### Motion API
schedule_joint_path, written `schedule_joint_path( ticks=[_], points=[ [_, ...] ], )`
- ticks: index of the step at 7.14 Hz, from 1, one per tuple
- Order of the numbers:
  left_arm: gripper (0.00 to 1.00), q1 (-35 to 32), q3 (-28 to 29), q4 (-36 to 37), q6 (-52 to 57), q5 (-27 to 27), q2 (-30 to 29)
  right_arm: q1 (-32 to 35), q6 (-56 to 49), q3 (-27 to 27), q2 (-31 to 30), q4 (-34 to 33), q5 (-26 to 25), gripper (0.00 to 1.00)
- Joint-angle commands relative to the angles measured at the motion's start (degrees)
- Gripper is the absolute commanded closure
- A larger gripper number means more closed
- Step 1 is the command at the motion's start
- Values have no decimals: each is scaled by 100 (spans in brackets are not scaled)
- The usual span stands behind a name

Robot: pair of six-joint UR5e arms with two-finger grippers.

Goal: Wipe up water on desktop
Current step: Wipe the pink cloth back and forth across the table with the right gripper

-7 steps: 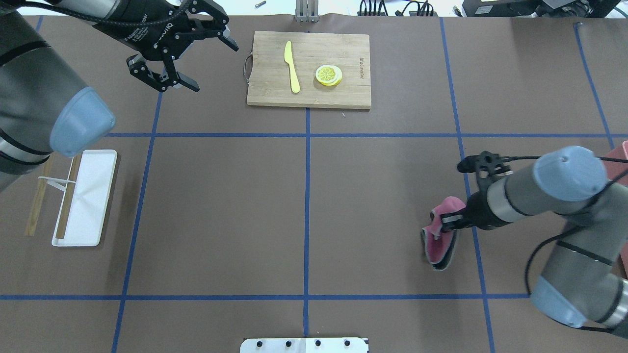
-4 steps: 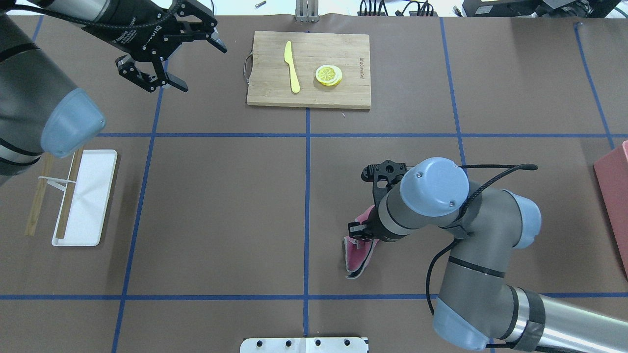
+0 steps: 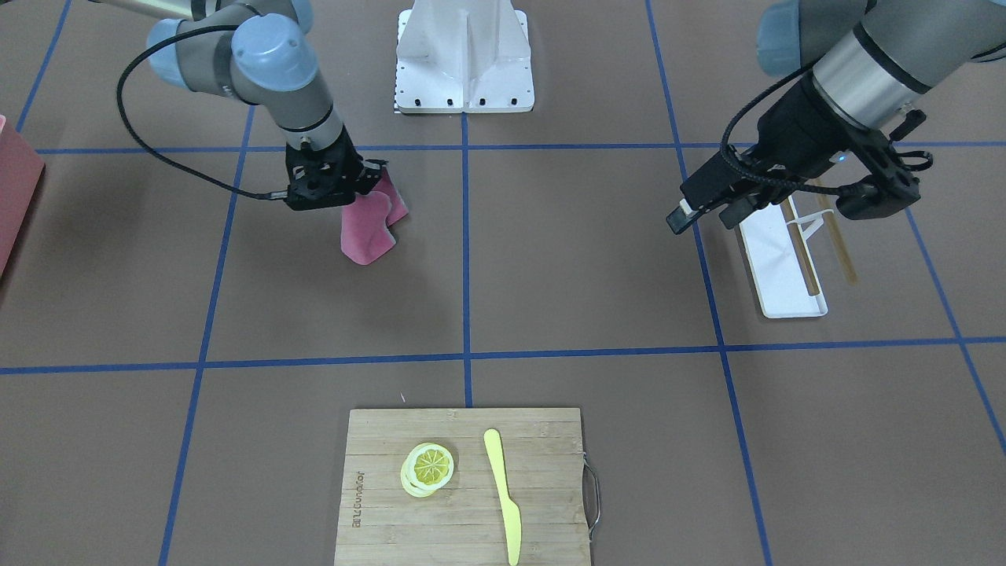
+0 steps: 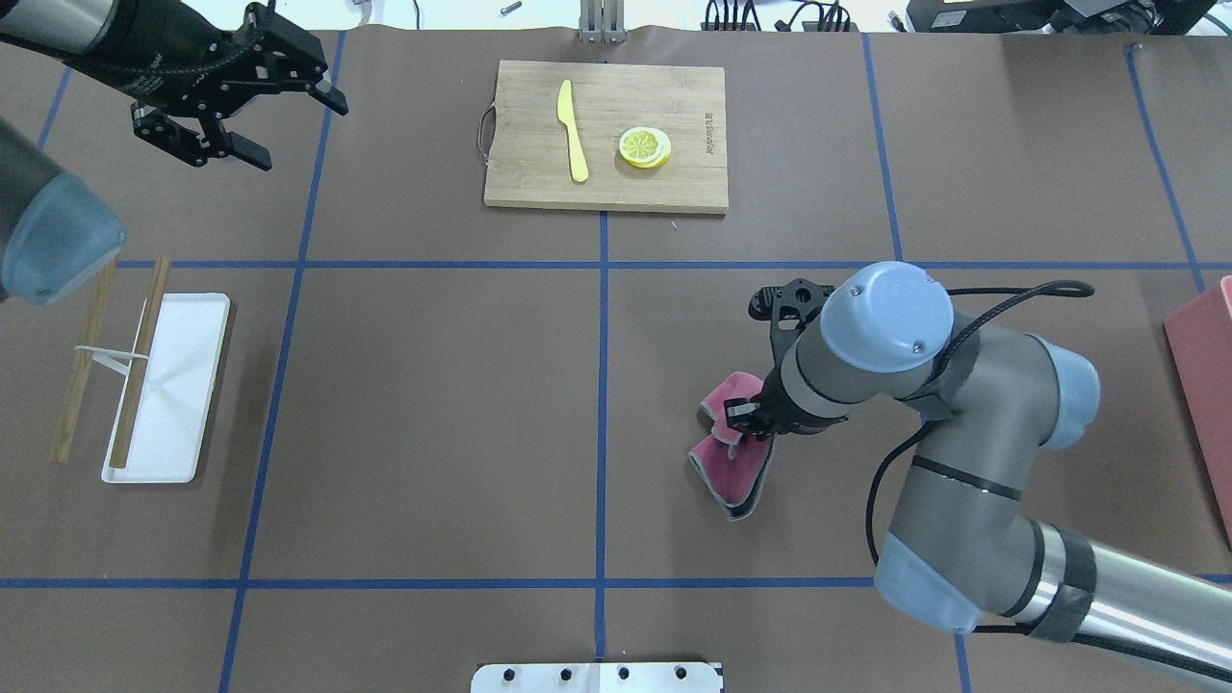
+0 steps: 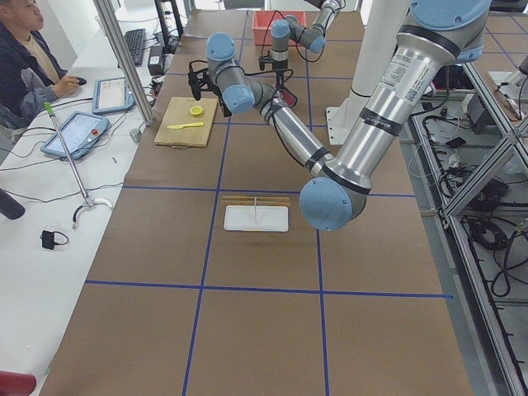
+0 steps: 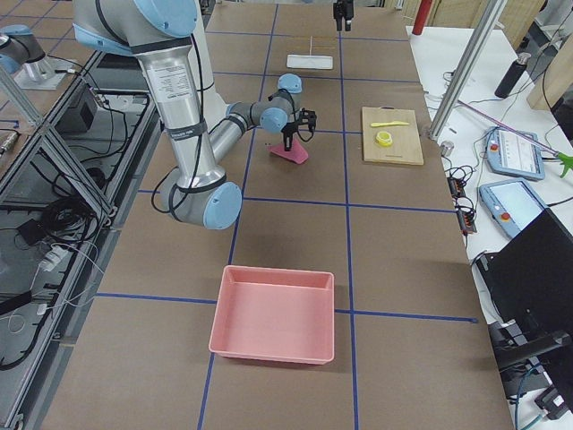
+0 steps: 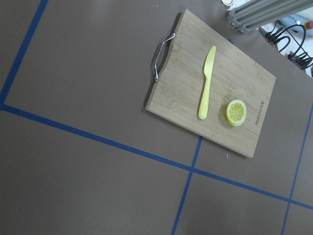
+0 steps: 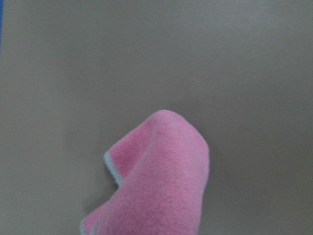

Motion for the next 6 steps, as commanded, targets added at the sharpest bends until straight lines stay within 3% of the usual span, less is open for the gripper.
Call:
schedule_joint_path(
  ticks=[1,3,5,6],
  points=[
    [2,-328,181,33,1433,75,583,778,-1227,376,-1118,21,280,100],
    [2,-907,156,16,3444,119,1470,1202,-1908,598,-1834,30,499,100],
    [2,-1373,164,15,5124,207,2087,872,-1483,555,-1383,-40,474,100],
    [2,-1515,77,16,5420,172,2316,303,-531,546,-1040,-32,422,100]
  ],
)
